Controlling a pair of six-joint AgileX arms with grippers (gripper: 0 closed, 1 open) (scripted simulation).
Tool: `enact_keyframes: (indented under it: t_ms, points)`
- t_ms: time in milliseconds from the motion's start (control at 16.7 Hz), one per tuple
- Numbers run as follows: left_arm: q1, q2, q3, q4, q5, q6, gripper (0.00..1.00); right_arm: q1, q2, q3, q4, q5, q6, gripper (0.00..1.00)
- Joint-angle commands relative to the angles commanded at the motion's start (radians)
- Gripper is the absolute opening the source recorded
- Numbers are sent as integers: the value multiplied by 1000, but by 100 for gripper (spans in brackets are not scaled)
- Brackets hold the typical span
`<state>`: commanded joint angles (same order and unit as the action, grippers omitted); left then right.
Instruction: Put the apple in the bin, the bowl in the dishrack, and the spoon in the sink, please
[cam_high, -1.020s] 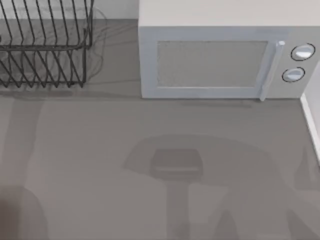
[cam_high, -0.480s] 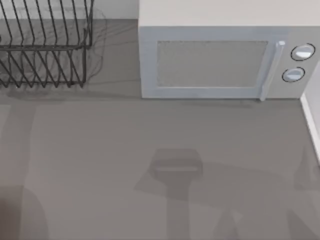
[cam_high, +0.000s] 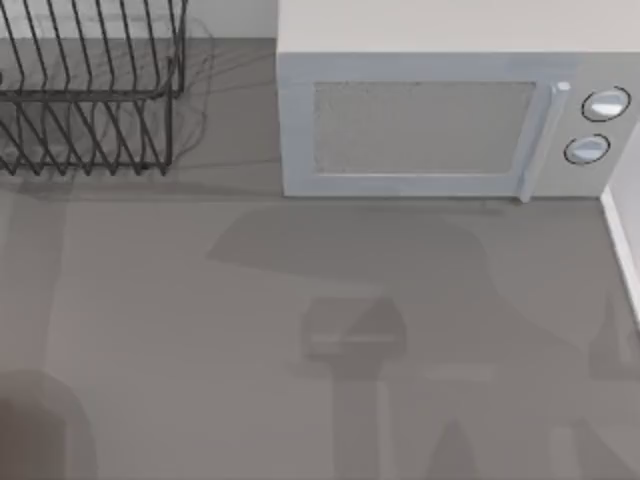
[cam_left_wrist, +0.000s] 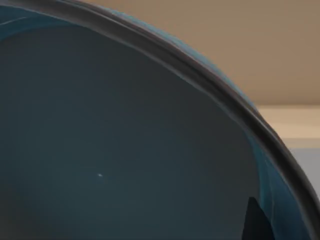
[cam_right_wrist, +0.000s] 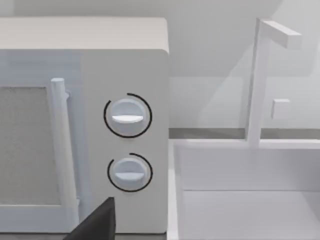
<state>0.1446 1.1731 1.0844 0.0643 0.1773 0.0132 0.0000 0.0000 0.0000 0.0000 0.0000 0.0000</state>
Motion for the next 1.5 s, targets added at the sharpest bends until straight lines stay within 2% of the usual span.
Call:
enact_keyframes:
  t_ms: [360, 540, 720, 1020, 1500]
  points:
    - [-36, 358, -62, 495, -33, 2, 0, 0, 0, 0, 0, 0, 0, 100]
    - [-58, 496, -110, 674, -53, 2, 0, 0, 0, 0, 0, 0, 0, 100]
    - [-76, 576, -156, 759, -70, 3, 0, 0, 0, 0, 0, 0, 0, 100]
    - [-78, 582, -161, 766, -72, 3, 0, 0, 0, 0, 0, 0, 0, 100]
    - [-78, 582, -161, 766, -72, 3, 60, 0, 0, 0, 0, 0, 0, 100]
